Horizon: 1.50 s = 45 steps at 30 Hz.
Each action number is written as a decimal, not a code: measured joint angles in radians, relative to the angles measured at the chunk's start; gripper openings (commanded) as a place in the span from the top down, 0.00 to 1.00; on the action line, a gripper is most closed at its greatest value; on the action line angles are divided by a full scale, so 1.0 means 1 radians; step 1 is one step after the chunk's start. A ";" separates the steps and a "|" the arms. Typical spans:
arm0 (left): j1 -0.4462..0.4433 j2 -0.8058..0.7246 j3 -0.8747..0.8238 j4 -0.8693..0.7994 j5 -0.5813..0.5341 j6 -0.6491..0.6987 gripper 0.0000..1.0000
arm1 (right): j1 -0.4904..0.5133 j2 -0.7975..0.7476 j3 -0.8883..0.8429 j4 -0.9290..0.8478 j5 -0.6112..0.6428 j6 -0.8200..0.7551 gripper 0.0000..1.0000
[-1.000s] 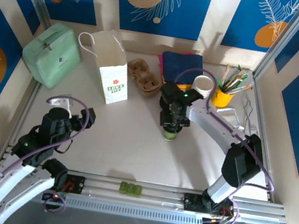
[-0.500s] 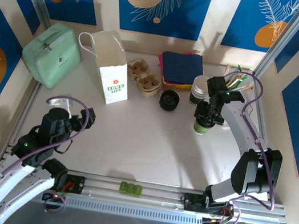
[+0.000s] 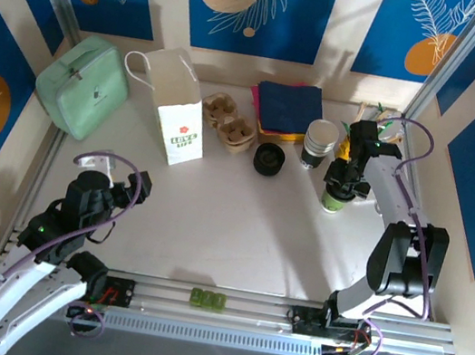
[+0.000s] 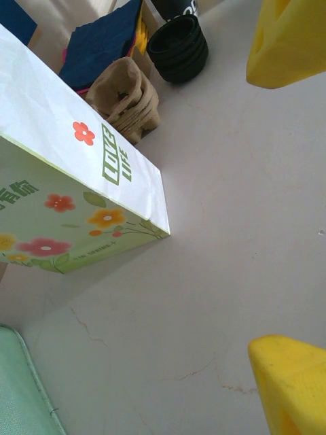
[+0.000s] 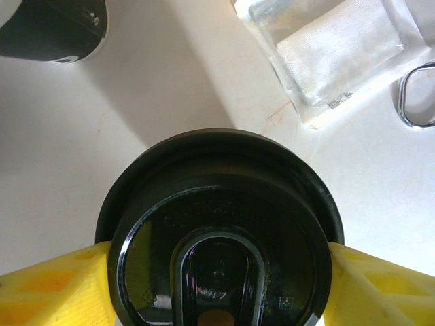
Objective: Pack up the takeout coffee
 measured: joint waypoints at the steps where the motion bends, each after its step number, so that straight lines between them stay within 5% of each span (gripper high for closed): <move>1: 0.000 0.000 0.000 0.000 0.000 0.000 0.06 | -0.003 0.008 0.005 0.003 0.000 0.000 0.32; 20: 0.000 -0.019 0.008 -0.020 0.000 0.001 0.06 | -0.017 0.073 0.053 0.039 0.018 -0.011 0.21; 24: 0.000 -0.019 0.008 -0.021 0.000 0.001 0.06 | -0.019 0.072 0.053 0.039 0.010 -0.014 0.14; 26: 0.000 -0.019 0.008 -0.021 0.000 0.001 0.06 | -0.021 0.070 0.055 0.038 0.005 -0.015 0.02; 35: 0.000 -0.018 0.013 -0.022 0.008 0.005 0.06 | -0.024 0.048 0.117 -0.005 -0.008 -0.019 0.01; 45: 0.000 0.000 0.024 -0.021 0.023 0.005 0.06 | -0.023 -0.161 0.170 -0.057 -0.129 -0.015 0.03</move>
